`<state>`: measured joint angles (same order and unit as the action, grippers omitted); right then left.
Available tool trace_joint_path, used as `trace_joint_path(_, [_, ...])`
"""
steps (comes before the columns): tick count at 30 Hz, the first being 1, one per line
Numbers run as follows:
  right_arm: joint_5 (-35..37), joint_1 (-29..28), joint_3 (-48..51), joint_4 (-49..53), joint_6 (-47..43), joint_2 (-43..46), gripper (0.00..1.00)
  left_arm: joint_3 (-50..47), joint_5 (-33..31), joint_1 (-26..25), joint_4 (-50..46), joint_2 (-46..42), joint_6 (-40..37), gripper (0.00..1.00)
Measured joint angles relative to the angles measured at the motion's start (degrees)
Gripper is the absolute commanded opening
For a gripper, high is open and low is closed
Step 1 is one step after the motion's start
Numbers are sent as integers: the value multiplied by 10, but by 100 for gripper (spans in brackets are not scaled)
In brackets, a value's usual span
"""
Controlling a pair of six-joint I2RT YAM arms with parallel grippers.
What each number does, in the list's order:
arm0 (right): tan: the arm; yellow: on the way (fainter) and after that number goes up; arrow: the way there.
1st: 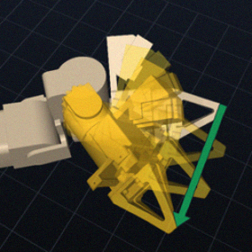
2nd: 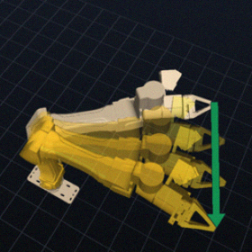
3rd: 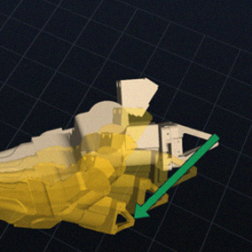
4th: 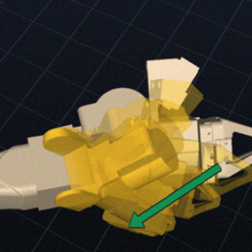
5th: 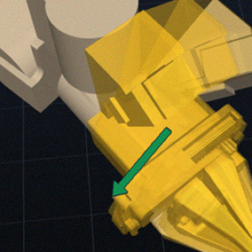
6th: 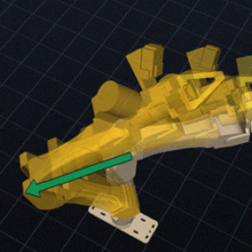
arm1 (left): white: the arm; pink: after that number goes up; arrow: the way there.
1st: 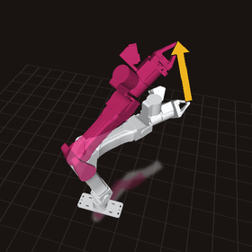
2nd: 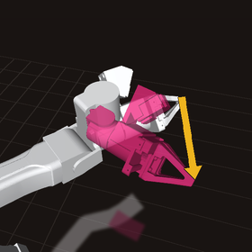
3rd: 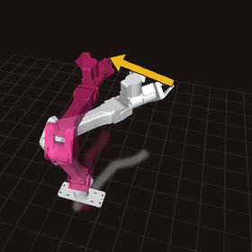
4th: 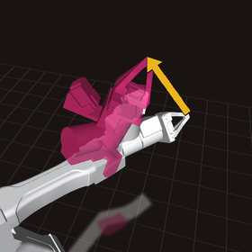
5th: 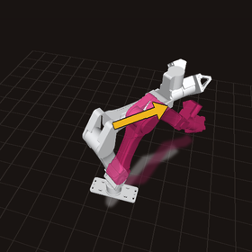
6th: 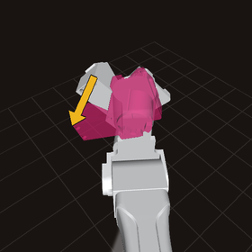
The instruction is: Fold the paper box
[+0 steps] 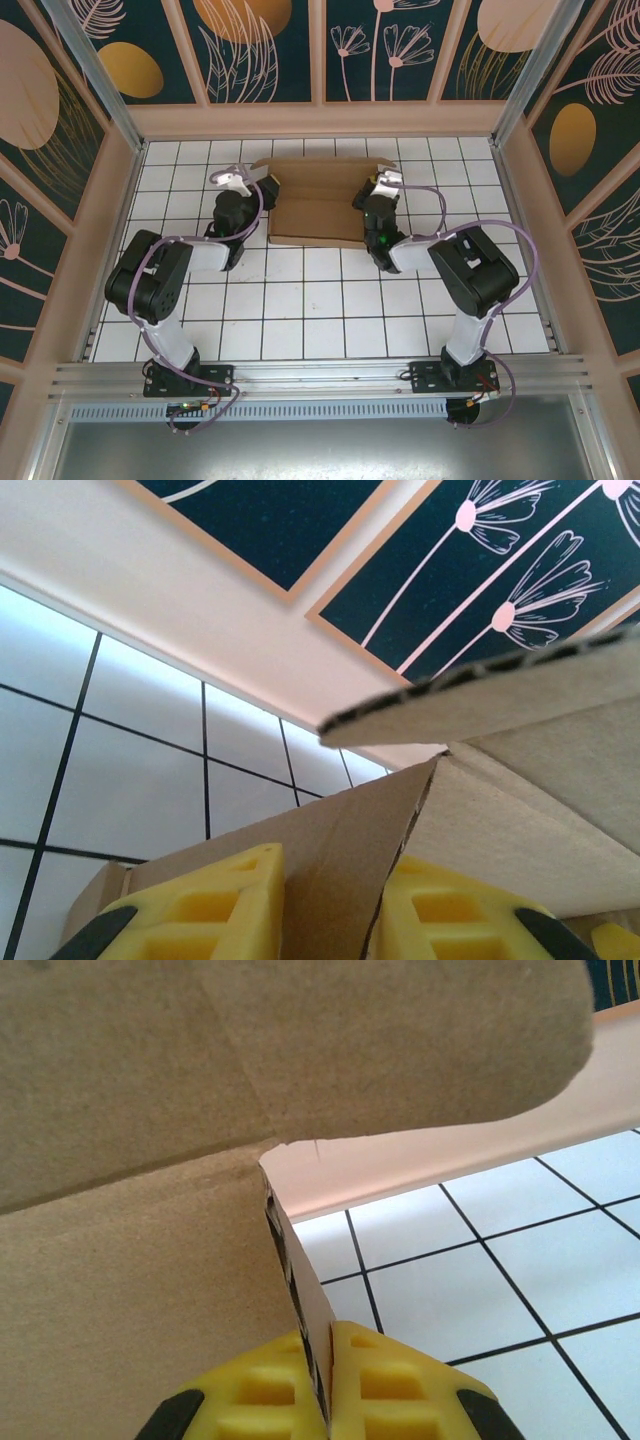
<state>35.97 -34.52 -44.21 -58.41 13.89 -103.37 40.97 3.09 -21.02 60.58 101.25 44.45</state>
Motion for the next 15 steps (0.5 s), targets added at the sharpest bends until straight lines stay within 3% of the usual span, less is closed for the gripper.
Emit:
trace_joint_path(11, [10,-34,92,-130,0,7,5,-76,6,-2,61,-14,29,25])
trace_joint_path(15, [21,-53,120,-169,0,7,11,-96,-7,-4,63,-23,33,22])
